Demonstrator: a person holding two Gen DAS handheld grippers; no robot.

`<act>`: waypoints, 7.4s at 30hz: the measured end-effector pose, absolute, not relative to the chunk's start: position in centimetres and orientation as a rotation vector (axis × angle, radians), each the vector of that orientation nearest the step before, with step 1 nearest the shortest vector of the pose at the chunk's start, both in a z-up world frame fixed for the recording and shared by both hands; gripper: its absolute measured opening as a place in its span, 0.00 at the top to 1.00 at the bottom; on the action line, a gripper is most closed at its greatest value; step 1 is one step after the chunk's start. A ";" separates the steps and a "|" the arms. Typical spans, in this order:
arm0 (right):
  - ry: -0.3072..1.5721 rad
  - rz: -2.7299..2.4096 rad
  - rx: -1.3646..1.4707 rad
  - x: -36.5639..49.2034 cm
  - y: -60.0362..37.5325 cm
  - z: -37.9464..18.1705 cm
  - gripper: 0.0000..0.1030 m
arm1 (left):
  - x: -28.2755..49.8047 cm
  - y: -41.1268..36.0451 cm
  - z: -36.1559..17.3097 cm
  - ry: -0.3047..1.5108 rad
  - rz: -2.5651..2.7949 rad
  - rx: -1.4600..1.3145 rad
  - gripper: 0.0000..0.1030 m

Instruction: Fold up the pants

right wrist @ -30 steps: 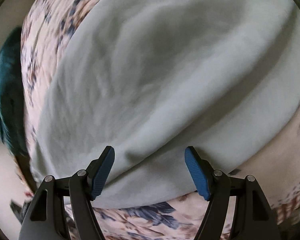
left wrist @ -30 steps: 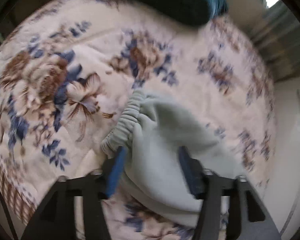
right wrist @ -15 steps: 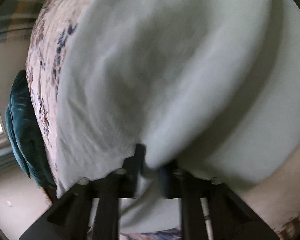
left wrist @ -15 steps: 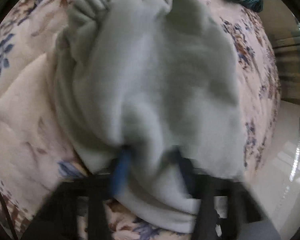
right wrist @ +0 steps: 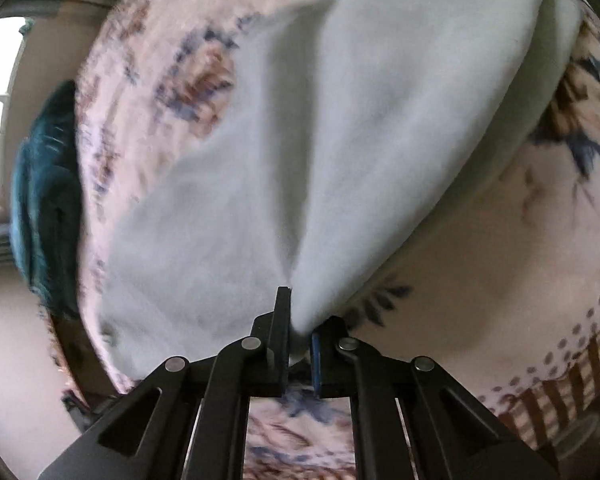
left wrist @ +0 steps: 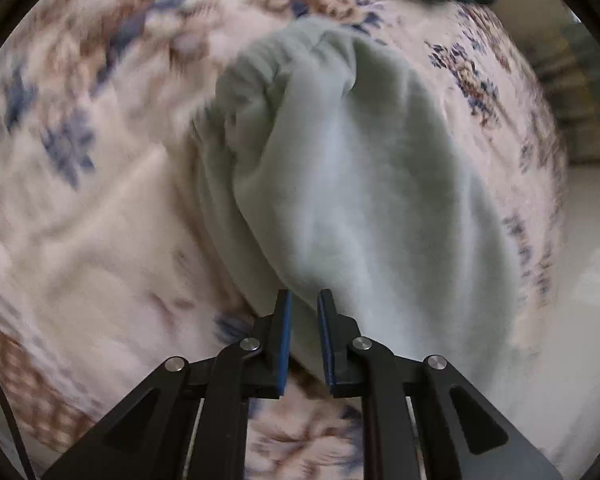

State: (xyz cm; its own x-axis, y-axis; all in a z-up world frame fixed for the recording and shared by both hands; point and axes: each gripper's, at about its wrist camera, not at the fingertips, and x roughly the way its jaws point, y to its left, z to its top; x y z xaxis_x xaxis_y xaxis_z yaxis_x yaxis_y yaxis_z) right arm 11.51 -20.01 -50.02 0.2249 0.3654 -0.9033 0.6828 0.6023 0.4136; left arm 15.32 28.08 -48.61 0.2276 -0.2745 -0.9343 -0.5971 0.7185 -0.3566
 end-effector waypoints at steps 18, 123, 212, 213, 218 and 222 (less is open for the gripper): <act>1.510 -0.288 1.068 11.9 -20.2 -55.9 0.58 | 18.4 30.0 -51.9 1.282 0.296 -0.930 0.93; 1.025 -0.529 1.296 1.8 -63.5 -50.6 0.64 | 18.0 -19.5 -48.9 1.443 0.034 0.286 0.11; 1.346 -0.536 0.885 10.9 -58.9 -52.2 0.93 | 18.0 -10.1 -52.6 1.514 0.166 -0.183 0.01; 1.329 -0.596 0.827 10.4 -60.1 -51.4 0.93 | 17.8 -9.6 -52.4 1.503 0.179 -0.186 0.01; 1.313 -0.465 0.998 8.6 -62.7 -51.2 0.91 | 17.6 -5.0 -48.8 1.432 0.216 -0.244 0.01; 1.348 -0.359 0.817 10.2 -57.1 -47.4 0.34 | 16.3 0.6 -44.6 1.340 0.235 -0.265 0.01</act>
State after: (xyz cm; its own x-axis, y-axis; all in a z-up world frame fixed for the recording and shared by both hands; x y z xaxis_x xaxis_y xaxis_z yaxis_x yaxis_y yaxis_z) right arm 10.19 -57.07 -47.37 0.2209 0.2193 -0.9503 0.6627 0.6811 0.3112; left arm 16.29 0.62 -44.62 0.2131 0.0159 -0.9769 -0.3172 0.9468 -0.0538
